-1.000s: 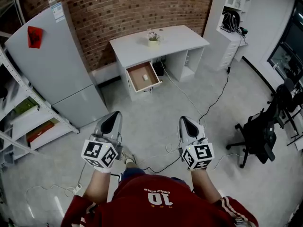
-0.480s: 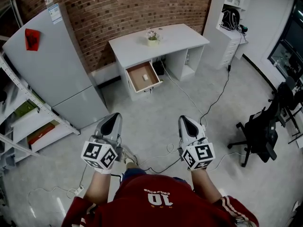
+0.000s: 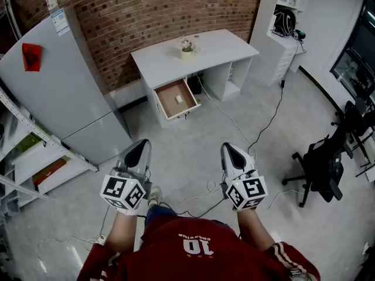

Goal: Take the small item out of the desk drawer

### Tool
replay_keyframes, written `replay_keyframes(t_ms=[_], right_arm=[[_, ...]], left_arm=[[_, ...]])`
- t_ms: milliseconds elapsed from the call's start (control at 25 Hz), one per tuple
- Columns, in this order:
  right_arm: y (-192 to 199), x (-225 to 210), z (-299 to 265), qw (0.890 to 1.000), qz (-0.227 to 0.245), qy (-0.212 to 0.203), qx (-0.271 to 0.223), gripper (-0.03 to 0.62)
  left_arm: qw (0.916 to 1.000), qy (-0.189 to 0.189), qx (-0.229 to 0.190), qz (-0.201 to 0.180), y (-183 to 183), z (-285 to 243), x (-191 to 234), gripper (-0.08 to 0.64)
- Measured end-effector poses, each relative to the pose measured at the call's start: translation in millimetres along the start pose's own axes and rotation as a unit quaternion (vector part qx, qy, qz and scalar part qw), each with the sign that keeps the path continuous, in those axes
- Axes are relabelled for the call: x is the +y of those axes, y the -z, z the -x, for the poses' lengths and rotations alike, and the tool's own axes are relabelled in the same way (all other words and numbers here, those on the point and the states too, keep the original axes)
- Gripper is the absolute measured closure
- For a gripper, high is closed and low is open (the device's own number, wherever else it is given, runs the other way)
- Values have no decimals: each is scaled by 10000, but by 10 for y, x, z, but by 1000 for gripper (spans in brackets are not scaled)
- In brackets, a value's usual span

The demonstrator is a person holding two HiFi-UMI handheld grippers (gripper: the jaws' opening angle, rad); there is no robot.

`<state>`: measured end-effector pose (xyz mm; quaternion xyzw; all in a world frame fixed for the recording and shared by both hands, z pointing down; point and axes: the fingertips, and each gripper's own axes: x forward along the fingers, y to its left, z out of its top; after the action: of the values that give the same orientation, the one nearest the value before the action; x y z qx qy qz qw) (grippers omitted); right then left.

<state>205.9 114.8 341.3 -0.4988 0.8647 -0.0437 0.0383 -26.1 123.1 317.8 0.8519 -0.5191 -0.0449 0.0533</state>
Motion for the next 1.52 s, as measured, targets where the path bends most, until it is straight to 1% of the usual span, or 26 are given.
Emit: replay_keyframes(t_ms=[120, 320, 480, 600, 720, 840, 960, 1080, 1240, 1280, 1320, 1400, 1440, 1520], right_arm=[[65, -10, -195, 9999, -71, 59, 77, 589], [119, 74, -571, 9998, -77, 101, 156, 591], [146, 207, -1000, 9995, -124, 180, 217, 590], [141, 356, -1371, 9993, -127, 253, 245, 589], [106, 504, -1721, 9990, -84, 349, 259, 591], [67, 603, -2041, 9983, -47, 505, 281, 589], [39, 701, -2327, 9974, -19, 654, 289, 589], [38, 832, -2600, 9971, -70, 719, 247, 589], [64, 971, -2869, 9958, 25, 854, 329, 589], [64, 1000, -2915, 9956, 47, 876, 335, 589], [67, 1031, -2951, 9954, 72, 897, 343, 589], [77, 1099, -3000, 9949, 101, 934, 357, 590], [78, 1132, -3018, 9948, 107, 951, 352, 590], [72, 1188, -3042, 9947, 112, 976, 316, 589]], left_arm=[[10000, -31, 47, 68, 41, -90, 210, 557], [9996, 77, 149, -216, 19, -227, 573, 557], [9996, 183, 162, -120, -52, -371, 1044, 557], [9991, 349, 179, -151, -128, -503, 1410, 557], [9985, 515, 159, -61, -200, -662, 1782, 557], [9975, 684, 186, -54, -260, -846, 2120, 557], [9961, 857, 195, -72, -322, -1002, 2411, 557], [9949, 1000, 152, -34, -366, -1114, 2687, 557], [9924, 1229, 100, -1, -379, -1203, 2973, 557], [9914, 1307, 64, 67, -386, -1221, 3025, 557], [9900, 1396, 13, 216, -394, -1230, 3070, 557], [9858, 1547, -83, 642, -406, -1224, 3167, 557], [9845, 1572, -105, 774, -405, -1214, 3216, 557], [9849, 1546, -88, 769, -395, -1191, 3286, 557]])
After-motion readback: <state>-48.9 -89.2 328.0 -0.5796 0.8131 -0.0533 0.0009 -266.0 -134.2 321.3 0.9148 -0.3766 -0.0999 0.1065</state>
